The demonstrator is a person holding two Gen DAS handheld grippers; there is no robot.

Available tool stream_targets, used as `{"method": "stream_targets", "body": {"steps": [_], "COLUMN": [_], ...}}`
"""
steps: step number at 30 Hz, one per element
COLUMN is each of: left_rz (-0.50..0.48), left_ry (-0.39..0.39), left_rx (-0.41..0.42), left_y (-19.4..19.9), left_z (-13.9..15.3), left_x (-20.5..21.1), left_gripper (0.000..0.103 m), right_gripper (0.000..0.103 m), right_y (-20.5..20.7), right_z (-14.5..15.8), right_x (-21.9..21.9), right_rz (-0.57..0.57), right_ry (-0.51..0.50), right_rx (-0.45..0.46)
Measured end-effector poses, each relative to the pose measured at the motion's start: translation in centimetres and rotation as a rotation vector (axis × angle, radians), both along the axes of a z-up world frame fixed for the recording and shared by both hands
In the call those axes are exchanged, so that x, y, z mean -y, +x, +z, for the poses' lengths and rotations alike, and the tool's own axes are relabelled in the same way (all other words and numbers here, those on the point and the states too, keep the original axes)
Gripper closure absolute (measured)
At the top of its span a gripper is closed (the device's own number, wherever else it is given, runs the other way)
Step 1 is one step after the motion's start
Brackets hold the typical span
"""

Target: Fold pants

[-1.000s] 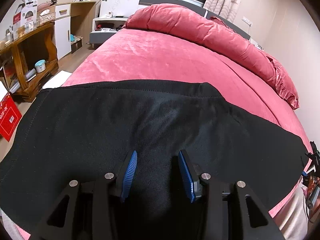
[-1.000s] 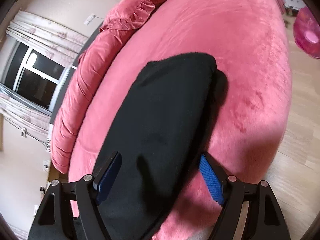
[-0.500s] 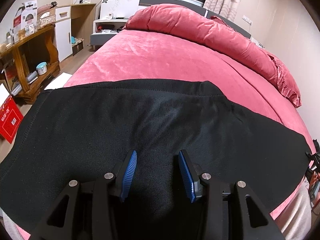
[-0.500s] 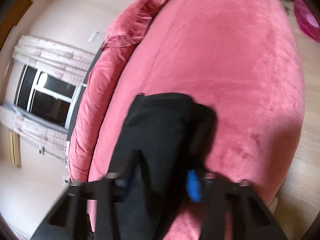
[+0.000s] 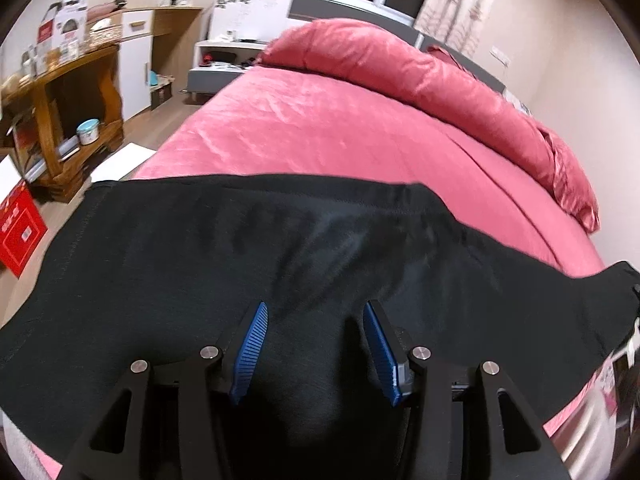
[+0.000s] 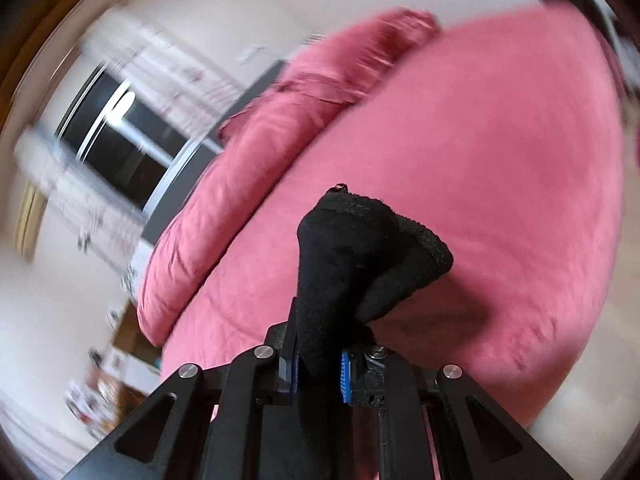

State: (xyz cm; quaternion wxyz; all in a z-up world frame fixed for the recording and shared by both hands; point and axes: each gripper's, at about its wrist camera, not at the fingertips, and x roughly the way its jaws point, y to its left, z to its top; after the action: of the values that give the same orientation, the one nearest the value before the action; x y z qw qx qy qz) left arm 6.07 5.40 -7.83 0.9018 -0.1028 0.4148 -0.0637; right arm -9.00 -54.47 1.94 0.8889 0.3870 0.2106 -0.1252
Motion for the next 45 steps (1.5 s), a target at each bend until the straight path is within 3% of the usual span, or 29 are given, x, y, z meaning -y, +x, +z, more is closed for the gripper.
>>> {"method": "stream_targets", "body": {"steps": [8, 13, 20, 32, 35, 39, 40, 43, 44, 45], "left_rz": [0.061, 0.054, 0.016, -0.024, -0.034, -0.074, -0.087, -0.125, -0.141, -0.157], "left_ry": [-0.023, -0.03, -0.059, -0.107, -0.108, -0.113, -0.115, -0.157, -0.185, -0.209], "left_rx": [0.012, 0.011, 0.004, -0.004, -0.003, -0.001, 0.003, 0.023, 0.028, 0.028], "left_y": [0.2, 0.2, 0.4, 0.3, 0.3, 0.1, 0.0, -0.3, -0.4, -0.3], "left_z": [0.6, 0.6, 1.0, 1.3, 1.3, 1.4, 1.5, 2.3, 2.7, 3.0], "left_x": [-1.5, -1.5, -0.8, 0.3, 0.5, 1.3, 1.4, 2.0, 2.3, 2.7], "left_gripper": [0.052, 0.052, 0.052, 0.052, 0.052, 0.052, 0.052, 0.052, 0.052, 0.052], "right_gripper": [0.089, 0.089, 0.088, 0.086, 0.077, 0.044, 0.043, 0.044, 0.044, 0.044], "right_y": [2.4, 4.0, 6.1, 8.2, 8.7, 8.5, 8.3, 8.6, 8.9, 9.0], "right_z": [7.6, 8.6, 4.9, -6.8, -7.8, -8.7, -8.4, -5.8, -4.3, -3.5], "right_x": [-10.7, -19.2, -28.3, -38.9, -39.0, -38.4, -38.2, -34.9, -32.3, -30.5], "right_rz": [0.202, 0.368, 0.576, 0.873, 0.902, 1.011, 1.039, 1.094, 1.075, 1.035], "right_ry": [-0.317, -0.517, -0.703, -0.965, -0.955, -0.833, -0.799, -0.54, -0.412, -0.355], "right_rx": [0.051, 0.039, -0.022, -0.236, -0.267, -0.301, -0.291, -0.178, -0.121, -0.088]}}
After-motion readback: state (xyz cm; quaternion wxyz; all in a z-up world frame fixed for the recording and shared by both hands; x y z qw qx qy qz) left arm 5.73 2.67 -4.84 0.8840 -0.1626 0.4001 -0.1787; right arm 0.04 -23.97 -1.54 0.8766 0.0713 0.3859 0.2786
